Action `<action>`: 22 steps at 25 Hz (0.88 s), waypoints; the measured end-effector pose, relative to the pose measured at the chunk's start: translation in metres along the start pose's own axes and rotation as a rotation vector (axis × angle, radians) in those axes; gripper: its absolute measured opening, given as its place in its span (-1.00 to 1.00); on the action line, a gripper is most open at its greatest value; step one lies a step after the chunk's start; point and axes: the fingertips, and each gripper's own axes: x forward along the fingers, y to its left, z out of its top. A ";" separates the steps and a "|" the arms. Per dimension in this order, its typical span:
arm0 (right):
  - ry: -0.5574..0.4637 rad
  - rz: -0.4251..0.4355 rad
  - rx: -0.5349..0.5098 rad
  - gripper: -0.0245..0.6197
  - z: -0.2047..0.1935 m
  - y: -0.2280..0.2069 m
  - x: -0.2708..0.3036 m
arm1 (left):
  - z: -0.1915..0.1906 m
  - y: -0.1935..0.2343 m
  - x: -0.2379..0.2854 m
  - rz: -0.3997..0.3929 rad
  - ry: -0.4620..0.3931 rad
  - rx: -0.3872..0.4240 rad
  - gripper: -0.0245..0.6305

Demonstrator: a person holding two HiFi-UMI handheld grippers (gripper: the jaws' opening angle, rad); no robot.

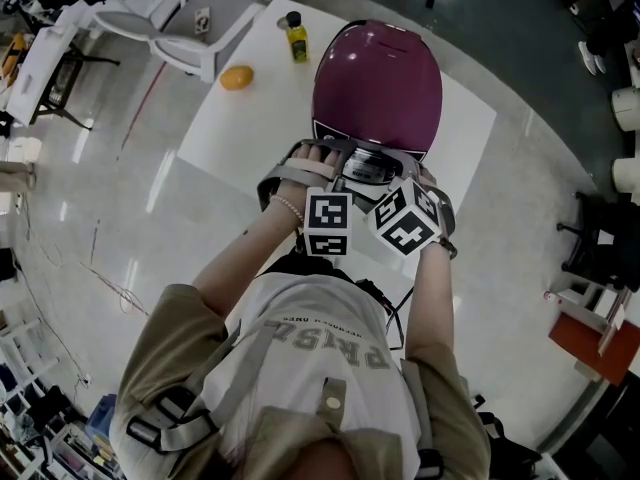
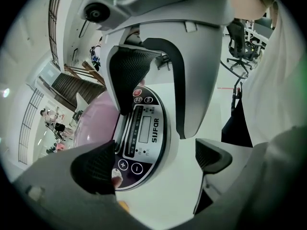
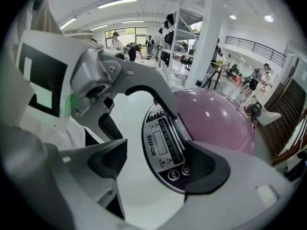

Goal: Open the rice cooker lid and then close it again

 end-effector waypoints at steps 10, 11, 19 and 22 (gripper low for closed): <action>0.003 -0.005 0.011 0.18 0.001 0.000 -0.001 | 0.003 0.001 -0.002 -0.003 -0.023 -0.031 0.71; -0.001 -0.009 0.014 0.18 0.001 0.000 0.000 | 0.003 0.002 -0.002 -0.003 -0.025 -0.034 0.71; -0.003 -0.001 0.040 0.18 0.005 -0.002 0.001 | 0.000 0.003 -0.002 -0.035 -0.013 -0.017 0.71; -0.002 -0.001 0.047 0.18 0.006 -0.004 0.001 | -0.001 0.004 -0.002 -0.038 -0.005 -0.011 0.71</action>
